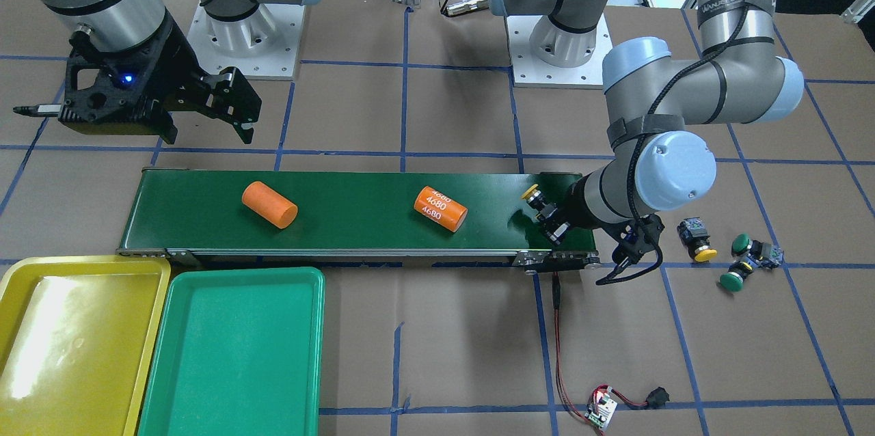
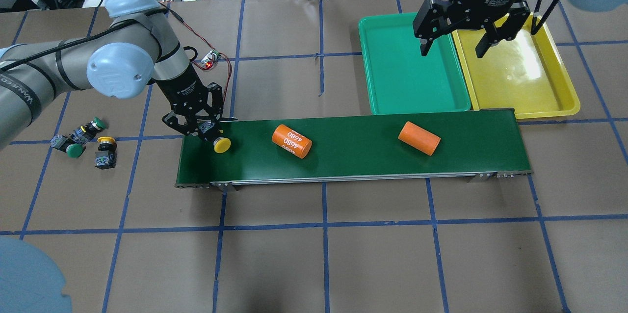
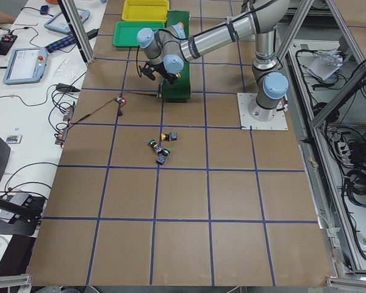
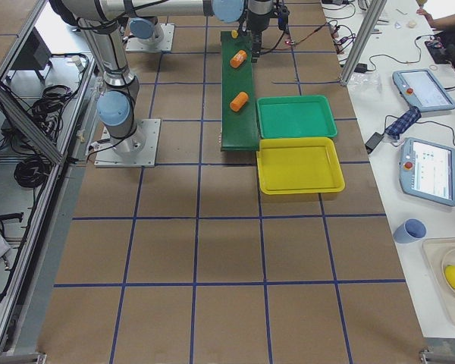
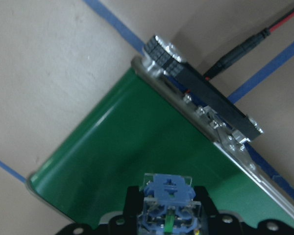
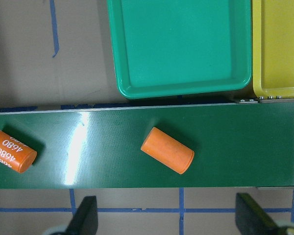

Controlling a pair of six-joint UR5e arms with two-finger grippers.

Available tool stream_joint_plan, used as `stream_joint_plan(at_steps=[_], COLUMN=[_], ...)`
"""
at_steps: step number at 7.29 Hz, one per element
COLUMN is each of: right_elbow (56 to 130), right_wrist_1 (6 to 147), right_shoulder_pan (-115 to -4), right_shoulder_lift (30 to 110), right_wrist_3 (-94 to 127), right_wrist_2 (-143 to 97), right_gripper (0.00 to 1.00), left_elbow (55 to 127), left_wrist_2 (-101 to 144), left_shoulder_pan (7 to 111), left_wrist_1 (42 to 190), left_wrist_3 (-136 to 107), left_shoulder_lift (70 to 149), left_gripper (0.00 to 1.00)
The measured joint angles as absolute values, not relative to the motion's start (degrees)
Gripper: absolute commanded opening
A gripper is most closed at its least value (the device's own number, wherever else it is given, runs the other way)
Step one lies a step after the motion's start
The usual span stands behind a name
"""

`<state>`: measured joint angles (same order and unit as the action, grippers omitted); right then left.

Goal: Sort buttons by color to trays
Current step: 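Set the yellow-capped button on the belt and open the left gripper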

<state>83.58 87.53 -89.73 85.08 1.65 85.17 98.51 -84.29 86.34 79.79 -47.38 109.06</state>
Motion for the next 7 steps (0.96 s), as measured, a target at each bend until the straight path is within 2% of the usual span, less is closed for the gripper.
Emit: stream_joint_plan(at_steps=[2, 3, 4, 7], right_elbow=[83.58, 83.58, 83.58, 83.62], right_wrist_1=[87.50, 87.52, 87.53, 87.46], right_shoulder_pan=[-89.74, -89.74, -89.74, -89.73], right_shoulder_lift=[85.10, 85.09, 85.05, 85.06], right_wrist_3=[1.63, 1.65, 1.66, 1.60], right_wrist_2=[85.17, 85.17, 85.17, 85.17], right_gripper=[1.00, 1.00, 1.00, 1.00], left_elbow=[99.45, 99.77, 99.88, 99.05], left_wrist_2=[-84.32, -84.54, -84.70, -86.71], left_shoulder_pan=[87.04, 87.04, 87.03, 86.04], left_wrist_1=[79.31, 79.05, 78.80, 78.55], left_wrist_3=[-57.50, -59.03, -59.47, -57.01], left_shoulder_lift=[109.02, 109.09, 108.98, 108.50], left_gripper=[0.73, 0.91, 1.00, 1.00])
